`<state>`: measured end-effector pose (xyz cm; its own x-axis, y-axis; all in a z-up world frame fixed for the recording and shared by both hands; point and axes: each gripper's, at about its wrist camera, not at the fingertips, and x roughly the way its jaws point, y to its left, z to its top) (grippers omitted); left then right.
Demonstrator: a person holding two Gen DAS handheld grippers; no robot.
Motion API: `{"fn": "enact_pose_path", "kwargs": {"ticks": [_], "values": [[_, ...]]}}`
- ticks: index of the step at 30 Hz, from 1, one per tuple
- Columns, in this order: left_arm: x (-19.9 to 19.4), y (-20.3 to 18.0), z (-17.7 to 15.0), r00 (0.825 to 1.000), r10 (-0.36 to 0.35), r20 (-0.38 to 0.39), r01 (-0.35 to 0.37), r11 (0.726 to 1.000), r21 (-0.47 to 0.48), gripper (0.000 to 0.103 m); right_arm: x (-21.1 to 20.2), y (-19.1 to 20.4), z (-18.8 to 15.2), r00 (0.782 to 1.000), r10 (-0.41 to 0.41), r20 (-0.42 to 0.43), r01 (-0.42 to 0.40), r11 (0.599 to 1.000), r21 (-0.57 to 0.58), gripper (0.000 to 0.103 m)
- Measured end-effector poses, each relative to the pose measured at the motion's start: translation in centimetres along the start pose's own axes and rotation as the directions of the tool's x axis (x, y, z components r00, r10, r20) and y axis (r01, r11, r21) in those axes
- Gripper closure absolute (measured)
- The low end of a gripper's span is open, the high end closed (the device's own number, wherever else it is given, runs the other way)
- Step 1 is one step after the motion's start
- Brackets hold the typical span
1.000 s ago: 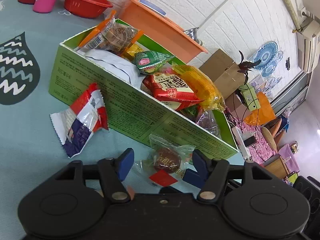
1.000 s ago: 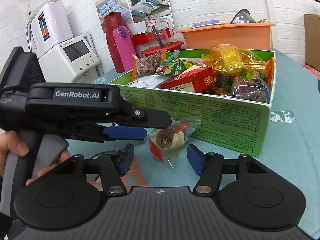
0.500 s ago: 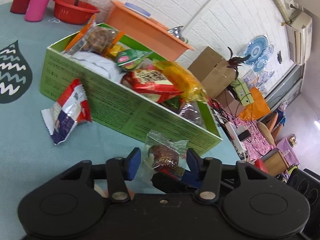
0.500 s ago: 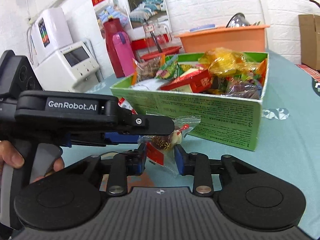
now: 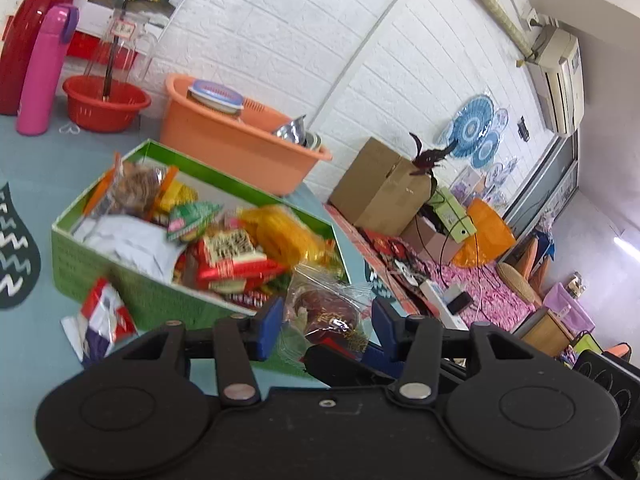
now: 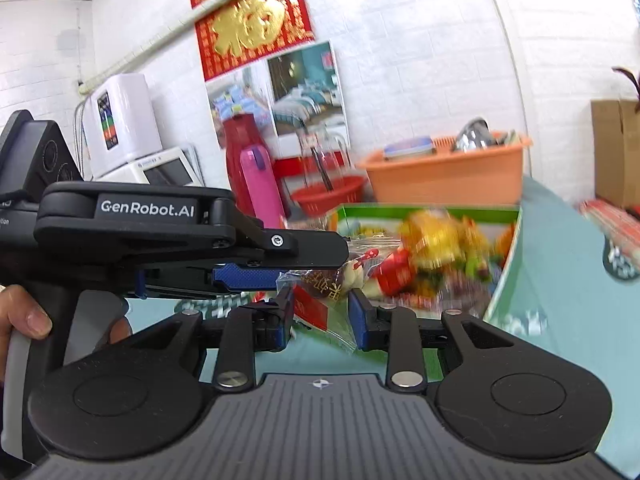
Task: Organize snacks
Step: 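Carry the clear candy pack into the green box and open both grippers, then move both grippers over the red, white and blue wrapper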
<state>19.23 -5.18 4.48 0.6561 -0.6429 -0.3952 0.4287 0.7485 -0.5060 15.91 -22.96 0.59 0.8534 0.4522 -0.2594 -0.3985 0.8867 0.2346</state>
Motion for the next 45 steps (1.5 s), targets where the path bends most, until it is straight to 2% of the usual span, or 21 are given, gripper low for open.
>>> {"fn": "enact_pose_path", "kwargs": {"ticks": [6,11,21,24,26,27,28,30,37,41,45], "values": [[1.2,0.9,2.8,0.999,0.014,0.03,-0.013,1.0,-0.013,0.04,2.6,-0.5,2.1,1.0,0.003,0.03,-0.002,1.0,-0.03,0.05],[3.0,2.5,4.8,1.0,0.013,0.027,-0.012,1.0,-0.029,0.039,5.2,-1.5,3.4,1.0,-0.011,0.024,0.012,1.0,-0.028,0.05],[7.4,6.1,6.8,1.0,0.017,-0.007,-0.017,0.996,-0.087,0.039,9.7,-3.3,3.8,0.999,-0.048,-0.021,0.048,0.999,-0.005,0.051],[8.2,6.9,7.0,1.0,0.025,-0.008,-0.025,0.996,-0.084,0.035,10.6,-3.7,3.6,0.998,-0.058,-0.025,0.058,0.998,-0.003,0.05],[8.4,7.1,6.9,1.0,0.031,-0.004,-0.031,0.997,-0.071,0.027,11.0,-3.9,3.3,0.997,-0.072,-0.012,0.072,0.997,-0.015,0.043],[8.5,7.1,6.9,1.0,0.029,-0.003,-0.029,0.998,-0.061,0.02,11.1,-3.8,3.1,0.997,-0.082,-0.003,0.082,0.996,-0.028,0.034],[8.4,6.9,6.8,0.999,0.031,-0.008,-0.032,0.998,-0.051,0.0,11.1,-3.8,2.9,0.996,-0.088,0.001,0.088,0.995,-0.043,0.028],[7.9,6.4,6.6,0.998,0.06,0.016,-0.059,0.998,-0.034,0.0,11.0,-3.6,2.7,0.996,-0.085,0.005,0.085,0.995,-0.06,0.002],[5.1,5.8,6.0,0.997,0.074,0.015,-0.073,0.997,-0.03,0.0,8.5,-2.7,3.0,0.995,-0.088,0.048,0.09,0.995,-0.043,0.0],[2.1,5.7,5.3,0.995,0.099,0.028,-0.098,0.995,-0.029,0.0,5.9,-1.6,2.7,0.994,-0.077,0.078,0.081,0.995,-0.049,0.0],[-0.6,6.7,4.1,0.988,0.148,0.04,-0.146,0.988,-0.043,0.0,4.0,-0.4,1.9,0.997,-0.038,0.072,0.042,0.998,-0.048,0.0]]}}
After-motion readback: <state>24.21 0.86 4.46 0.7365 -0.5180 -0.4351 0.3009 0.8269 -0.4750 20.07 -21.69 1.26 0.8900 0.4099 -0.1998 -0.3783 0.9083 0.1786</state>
